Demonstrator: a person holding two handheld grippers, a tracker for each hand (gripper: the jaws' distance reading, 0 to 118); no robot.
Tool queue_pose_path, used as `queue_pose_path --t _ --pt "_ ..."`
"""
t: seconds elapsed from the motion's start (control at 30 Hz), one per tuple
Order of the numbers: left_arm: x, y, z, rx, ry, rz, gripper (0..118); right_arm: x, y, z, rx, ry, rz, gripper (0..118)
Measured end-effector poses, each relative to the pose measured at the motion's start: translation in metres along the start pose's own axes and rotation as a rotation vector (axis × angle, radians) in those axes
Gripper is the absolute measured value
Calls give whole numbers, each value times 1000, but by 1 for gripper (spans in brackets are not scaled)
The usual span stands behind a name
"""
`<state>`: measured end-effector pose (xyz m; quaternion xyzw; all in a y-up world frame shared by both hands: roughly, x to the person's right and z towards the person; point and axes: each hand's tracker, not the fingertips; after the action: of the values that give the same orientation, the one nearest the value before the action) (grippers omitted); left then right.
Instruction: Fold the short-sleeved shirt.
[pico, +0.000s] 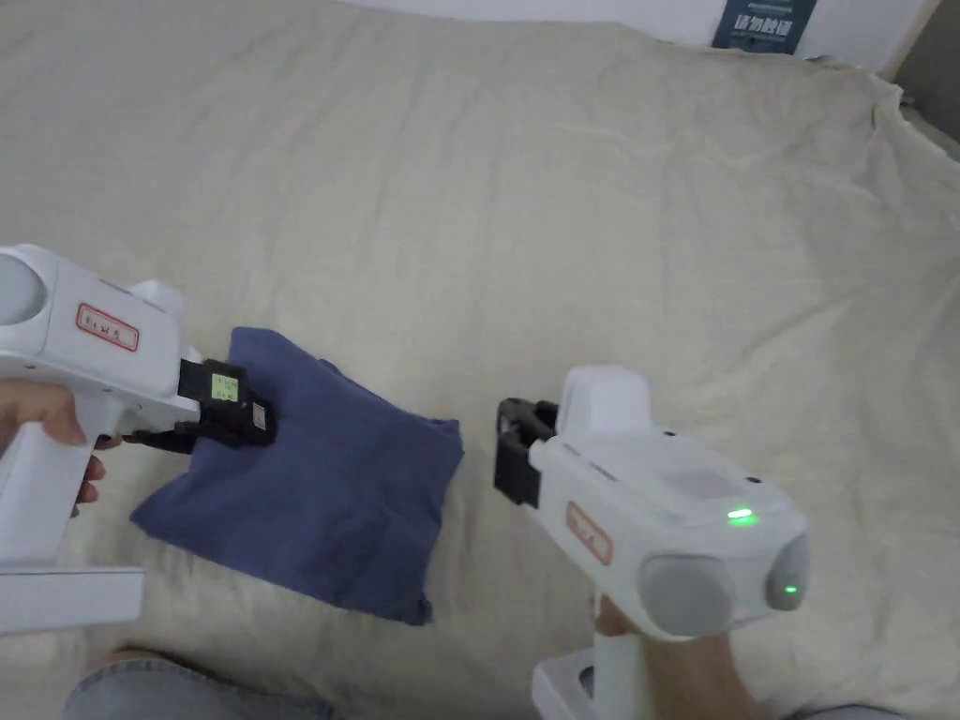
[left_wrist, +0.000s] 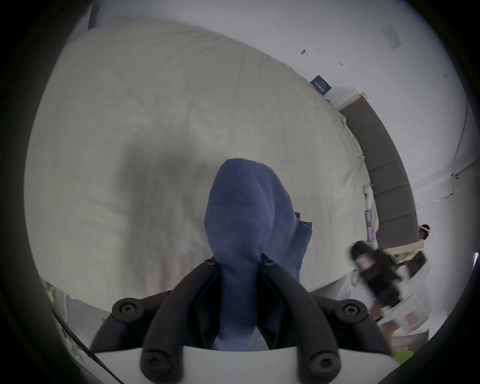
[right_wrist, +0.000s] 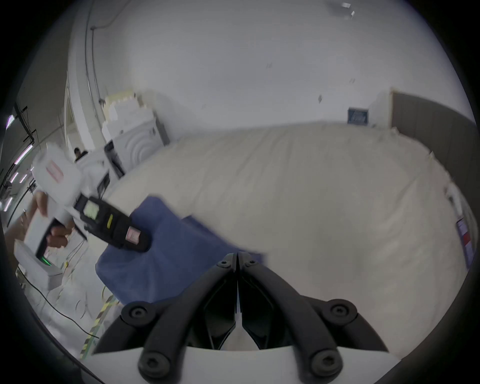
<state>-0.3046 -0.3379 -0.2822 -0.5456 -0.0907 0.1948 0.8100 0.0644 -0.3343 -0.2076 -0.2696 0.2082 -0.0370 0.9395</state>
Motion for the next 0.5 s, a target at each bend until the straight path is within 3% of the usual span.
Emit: queue_pose_path --t 0.1,0.23,0.37,0.5 --pt "-28 17 22 20 112 32 16 27 30 34 89 -70 14 0" --pt "-69 34 55 43 245 75 16 60 51 67 127 -236 132 0" --pt "-144 67 77 124 470 67 16 82 57 94 168 -383 37 0" --pt "-169 69 96 142 681 79 16 97 50 108 189 -454 -29 0"
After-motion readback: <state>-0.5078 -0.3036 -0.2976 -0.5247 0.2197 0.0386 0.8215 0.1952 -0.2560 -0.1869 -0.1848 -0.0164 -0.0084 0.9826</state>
